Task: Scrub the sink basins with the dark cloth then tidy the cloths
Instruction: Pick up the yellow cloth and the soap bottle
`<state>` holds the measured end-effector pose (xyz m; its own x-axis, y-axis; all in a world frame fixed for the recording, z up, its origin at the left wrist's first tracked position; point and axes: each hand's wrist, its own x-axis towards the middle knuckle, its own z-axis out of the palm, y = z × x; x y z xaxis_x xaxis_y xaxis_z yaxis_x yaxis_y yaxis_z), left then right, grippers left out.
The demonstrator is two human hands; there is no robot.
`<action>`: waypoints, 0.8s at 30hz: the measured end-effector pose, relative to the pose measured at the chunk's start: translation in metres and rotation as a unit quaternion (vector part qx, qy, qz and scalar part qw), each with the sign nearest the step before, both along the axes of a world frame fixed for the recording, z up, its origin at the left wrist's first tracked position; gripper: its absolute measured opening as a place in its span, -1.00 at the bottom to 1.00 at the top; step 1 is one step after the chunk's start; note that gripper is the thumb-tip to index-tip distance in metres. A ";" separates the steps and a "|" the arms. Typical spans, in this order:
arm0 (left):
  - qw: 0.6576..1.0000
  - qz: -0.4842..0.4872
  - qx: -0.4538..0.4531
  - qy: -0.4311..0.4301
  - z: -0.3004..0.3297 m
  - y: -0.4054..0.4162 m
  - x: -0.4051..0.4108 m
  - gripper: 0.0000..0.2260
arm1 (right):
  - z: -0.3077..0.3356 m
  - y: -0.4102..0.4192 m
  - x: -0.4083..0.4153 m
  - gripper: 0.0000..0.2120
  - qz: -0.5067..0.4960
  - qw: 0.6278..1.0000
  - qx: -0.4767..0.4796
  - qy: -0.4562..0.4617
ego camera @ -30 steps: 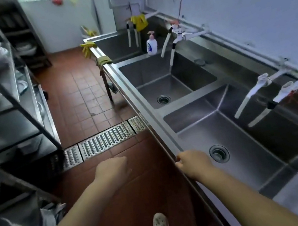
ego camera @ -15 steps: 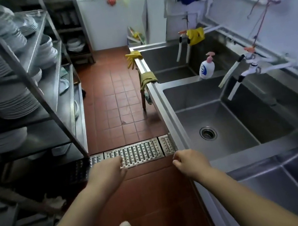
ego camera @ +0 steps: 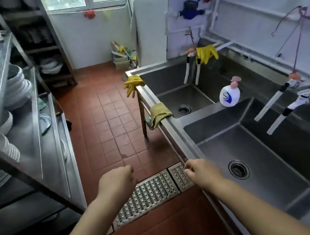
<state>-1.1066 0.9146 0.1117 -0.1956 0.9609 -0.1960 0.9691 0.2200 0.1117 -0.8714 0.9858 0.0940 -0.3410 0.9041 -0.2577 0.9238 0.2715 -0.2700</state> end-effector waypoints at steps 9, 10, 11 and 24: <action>0.997 -0.074 0.018 -0.027 -0.011 0.151 -0.016 -0.71 | -0.011 0.103 -0.008 -0.78 -0.091 0.996 -0.014 0.016; 0.996 -0.078 0.023 -0.031 -0.012 0.167 -0.015 -0.71 | -0.014 0.117 -0.007 -0.78 -0.099 0.995 -0.019 0.028; 0.996 -0.082 0.028 -0.038 -0.013 0.183 -0.014 -0.71 | -0.017 0.132 -0.007 -0.78 -0.108 0.993 -0.024 0.041; 0.993 -0.118 0.005 -0.023 -0.048 0.376 -0.005 -0.72 | -0.046 0.277 0.002 -0.77 -0.165 0.980 -0.094 0.060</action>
<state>-1.1114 1.2903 0.0632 0.0431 0.9809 -0.1894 0.9874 -0.0129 0.1578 -0.8690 1.2625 0.0478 -0.0767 0.9105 -0.4063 0.9115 -0.1011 -0.3986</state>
